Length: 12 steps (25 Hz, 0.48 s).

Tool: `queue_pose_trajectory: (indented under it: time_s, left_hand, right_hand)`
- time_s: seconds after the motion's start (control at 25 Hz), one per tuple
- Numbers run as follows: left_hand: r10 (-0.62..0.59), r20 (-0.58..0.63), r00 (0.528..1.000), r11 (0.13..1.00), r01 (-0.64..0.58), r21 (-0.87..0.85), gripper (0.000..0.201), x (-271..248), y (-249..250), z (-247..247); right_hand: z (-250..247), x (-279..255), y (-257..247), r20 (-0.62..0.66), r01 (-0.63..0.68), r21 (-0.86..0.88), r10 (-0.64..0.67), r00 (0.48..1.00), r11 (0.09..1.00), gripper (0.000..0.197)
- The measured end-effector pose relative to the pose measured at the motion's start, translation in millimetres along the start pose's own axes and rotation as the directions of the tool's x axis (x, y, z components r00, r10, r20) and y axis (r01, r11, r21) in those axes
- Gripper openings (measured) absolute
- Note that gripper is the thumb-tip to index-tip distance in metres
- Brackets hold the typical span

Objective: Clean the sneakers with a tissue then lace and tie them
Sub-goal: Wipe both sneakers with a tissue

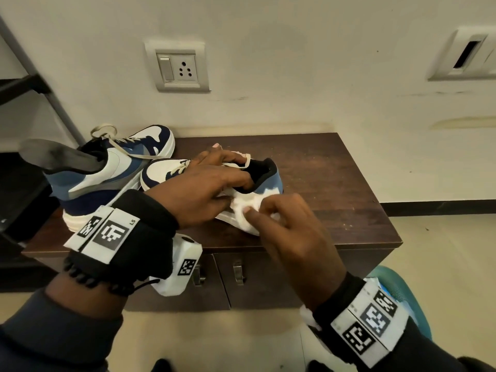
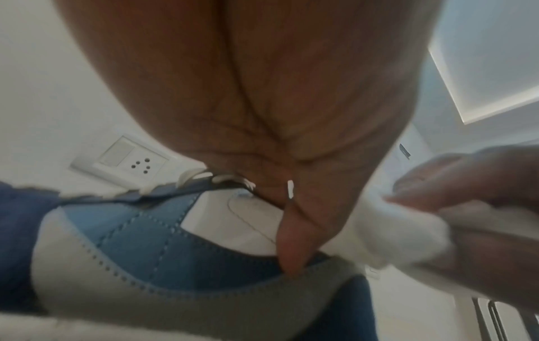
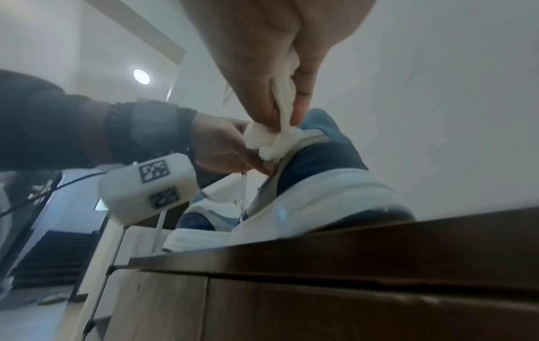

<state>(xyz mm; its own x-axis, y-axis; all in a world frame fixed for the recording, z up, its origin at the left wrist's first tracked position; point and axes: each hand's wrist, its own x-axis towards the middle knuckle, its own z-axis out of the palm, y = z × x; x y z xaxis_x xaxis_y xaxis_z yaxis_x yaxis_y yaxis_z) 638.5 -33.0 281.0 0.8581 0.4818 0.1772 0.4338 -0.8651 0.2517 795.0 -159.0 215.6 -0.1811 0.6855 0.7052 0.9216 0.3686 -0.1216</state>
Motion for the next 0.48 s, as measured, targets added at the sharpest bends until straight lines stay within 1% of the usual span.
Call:
queue_pose_trajectory:
  time_s: [0.04, 0.08, 0.16, 0.2, 0.24, 0.28, 0.32, 0.4, 0.44, 0.48]
  left_hand:
    - [-0.031, 0.004, 1.0, 0.999, 0.031, -0.027, 0.026, -1, 1, 1]
    - [-0.073, 0.009, 0.997, 0.996, 0.073, -0.058, 0.033, -2, 2, 2]
    - [-0.149, 0.004, 0.989, 0.981, 0.148, -0.123, 0.046, -3, 5, 5]
    - [-0.17, -0.023, 0.985, 0.975, 0.165, -0.148, 0.052, -2, 7, 7]
    - [-0.169, -0.073, 0.983, 0.978, 0.158, -0.136, 0.054, 2, 11, 10]
    - [-0.144, -0.129, 0.981, 0.988, 0.134, -0.084, 0.056, 6, 14, 14]
    - [-0.106, -0.167, 0.98, 0.994, 0.105, -0.019, 0.057, 10, 15, 17]
    - [-0.054, -0.167, 0.985, 0.998, 0.057, 0.016, 0.056, 14, 13, 20]
    - [-0.036, -0.152, 0.988, 0.999, 0.036, -0.003, 0.053, 14, 11, 19]
    - [-0.027, -0.138, 0.99, 0.999, 0.022, -0.034, 0.048, 13, 9, 18]
  right_hand:
    - [1, 3, 1, -0.023, -0.017, -0.003, 0.017, 1.0, 1.0, 0.032]
    - [3, 3, 3, -0.008, -0.029, -0.032, 0.029, 1.0, 0.999, 0.034]
    - [13, -13, 5, 0.12, -0.044, -0.089, 0.055, 0.991, 0.995, 0.038]
    - [16, -23, 4, 0.175, -0.056, -0.087, 0.07, 0.982, 0.995, 0.038]
    - [15, -29, 5, 0.193, -0.072, -0.063, 0.082, 0.978, 0.995, 0.034]
    - [11, -30, 7, 0.163, -0.086, -0.021, 0.089, 0.983, 0.996, 0.027]
    - [6, -25, 8, 0.094, -0.1, 0.02, 0.097, 0.991, 0.995, 0.022]
    - [-5, -9, 9, -0.063, -0.116, 0.081, 0.122, 0.991, 0.99, 0.022]
    - [-7, -3, 11, -0.108, -0.113, 0.087, 0.123, 0.987, 0.99, 0.022]
    - [-6, -2, 12, -0.106, -0.105, 0.065, 0.112, 0.988, 0.992, 0.022]
